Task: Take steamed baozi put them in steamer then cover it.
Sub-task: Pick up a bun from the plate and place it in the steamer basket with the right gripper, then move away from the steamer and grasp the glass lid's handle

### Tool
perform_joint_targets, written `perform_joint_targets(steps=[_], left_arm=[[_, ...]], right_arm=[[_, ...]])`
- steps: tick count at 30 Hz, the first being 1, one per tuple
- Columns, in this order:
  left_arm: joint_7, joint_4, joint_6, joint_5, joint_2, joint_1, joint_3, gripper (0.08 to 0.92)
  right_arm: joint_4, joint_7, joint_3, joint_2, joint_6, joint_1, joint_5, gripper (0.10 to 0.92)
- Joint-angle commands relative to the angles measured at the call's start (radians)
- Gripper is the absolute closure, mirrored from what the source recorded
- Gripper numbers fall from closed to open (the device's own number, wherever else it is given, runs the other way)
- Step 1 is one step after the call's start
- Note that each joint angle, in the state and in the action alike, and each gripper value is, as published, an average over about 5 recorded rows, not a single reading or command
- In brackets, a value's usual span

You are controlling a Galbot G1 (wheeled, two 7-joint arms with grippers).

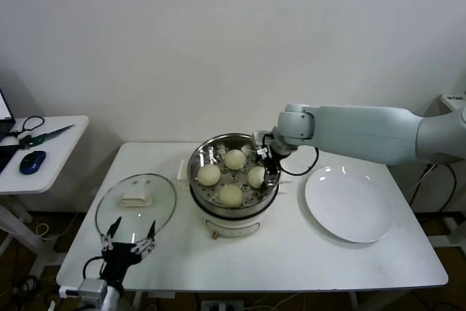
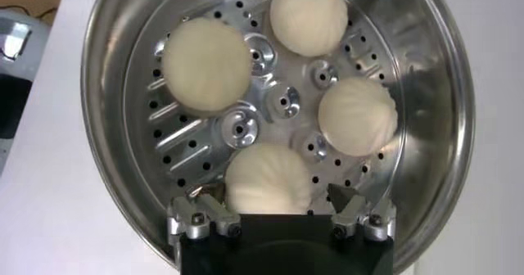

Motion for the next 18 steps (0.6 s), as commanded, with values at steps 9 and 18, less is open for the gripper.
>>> perform_joint_targets(steps=[9,18], left_arm=[[-0.012,-0.029,0.005,-0.043,-0.007,0.016,0.013,0.177],[-0.037,-0.032,-0.020,-0.038,0.016,0.013,0.003,0.177]], right_arm=[[0.075,0.003,0.112,-0.201,0.066,0.117,0.230,0.203],[0.105,0.775,0.882,-0.414,-0.019,-0.424,0.289,0.203]])
